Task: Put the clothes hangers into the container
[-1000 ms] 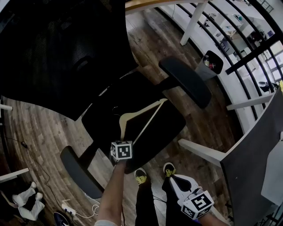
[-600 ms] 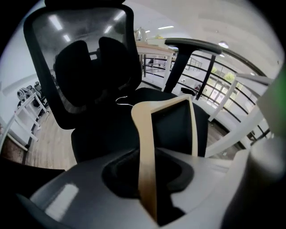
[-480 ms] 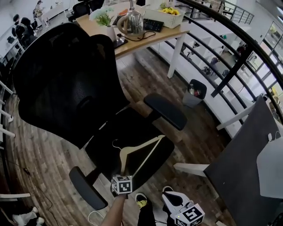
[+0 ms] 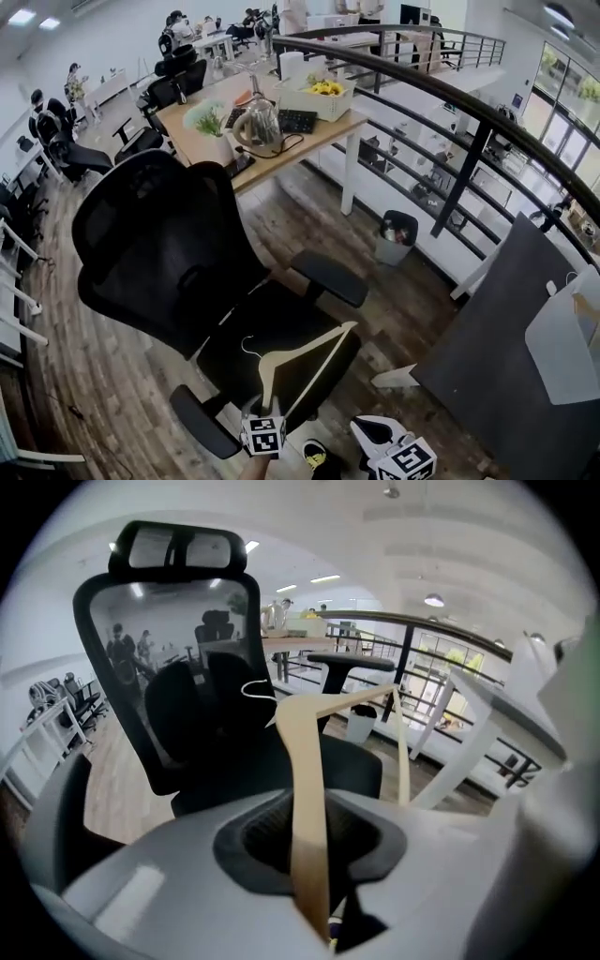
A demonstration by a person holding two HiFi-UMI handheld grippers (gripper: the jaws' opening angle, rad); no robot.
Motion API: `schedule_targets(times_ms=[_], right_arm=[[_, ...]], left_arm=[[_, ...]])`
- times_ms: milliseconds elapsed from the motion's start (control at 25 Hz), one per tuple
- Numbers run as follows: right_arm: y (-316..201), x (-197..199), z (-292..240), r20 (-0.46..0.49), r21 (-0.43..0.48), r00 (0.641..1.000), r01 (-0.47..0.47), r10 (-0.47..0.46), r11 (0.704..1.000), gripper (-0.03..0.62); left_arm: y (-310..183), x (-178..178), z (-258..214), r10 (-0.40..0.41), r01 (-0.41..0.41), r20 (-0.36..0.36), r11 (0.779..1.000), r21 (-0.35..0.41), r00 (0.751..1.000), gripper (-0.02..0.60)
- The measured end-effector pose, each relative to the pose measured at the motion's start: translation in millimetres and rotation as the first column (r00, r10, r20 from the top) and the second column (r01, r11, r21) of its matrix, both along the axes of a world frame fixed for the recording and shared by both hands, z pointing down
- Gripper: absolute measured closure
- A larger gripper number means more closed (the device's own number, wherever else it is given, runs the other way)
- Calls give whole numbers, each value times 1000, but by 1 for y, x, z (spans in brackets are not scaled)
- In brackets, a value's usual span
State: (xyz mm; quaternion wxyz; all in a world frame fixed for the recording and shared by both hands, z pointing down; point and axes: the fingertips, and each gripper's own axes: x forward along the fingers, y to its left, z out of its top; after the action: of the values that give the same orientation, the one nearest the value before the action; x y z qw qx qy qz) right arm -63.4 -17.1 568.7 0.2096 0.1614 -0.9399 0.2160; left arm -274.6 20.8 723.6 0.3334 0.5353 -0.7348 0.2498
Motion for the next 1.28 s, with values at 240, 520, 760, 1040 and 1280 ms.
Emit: schedule_targets(times_ms=[240, 520, 760, 1040, 1280], right_arm=[[-22, 38, -47, 47, 73, 994, -103, 100, 992, 595], [-39, 101, -105, 109, 147, 963, -261, 247, 954, 595], [-64, 175, -165, 193, 215, 895, -439, 403, 872, 594], [-91, 278, -213, 265, 290, 814, -579, 518, 762, 595], [-104, 377, -217, 284, 289, 726, -687, 626, 666, 595]], left_arm=[[-25, 23, -83, 90, -95, 46, 986, 133, 995, 494], [-74, 61, -185, 227, -253, 123, 926, 280, 966, 492], [-128, 123, -273, 371, -419, 196, 830, 368, 908, 493], [-198, 228, -348, 513, -594, 300, 685, 422, 804, 492], [-260, 349, -376, 635, -731, 368, 545, 410, 679, 492]])
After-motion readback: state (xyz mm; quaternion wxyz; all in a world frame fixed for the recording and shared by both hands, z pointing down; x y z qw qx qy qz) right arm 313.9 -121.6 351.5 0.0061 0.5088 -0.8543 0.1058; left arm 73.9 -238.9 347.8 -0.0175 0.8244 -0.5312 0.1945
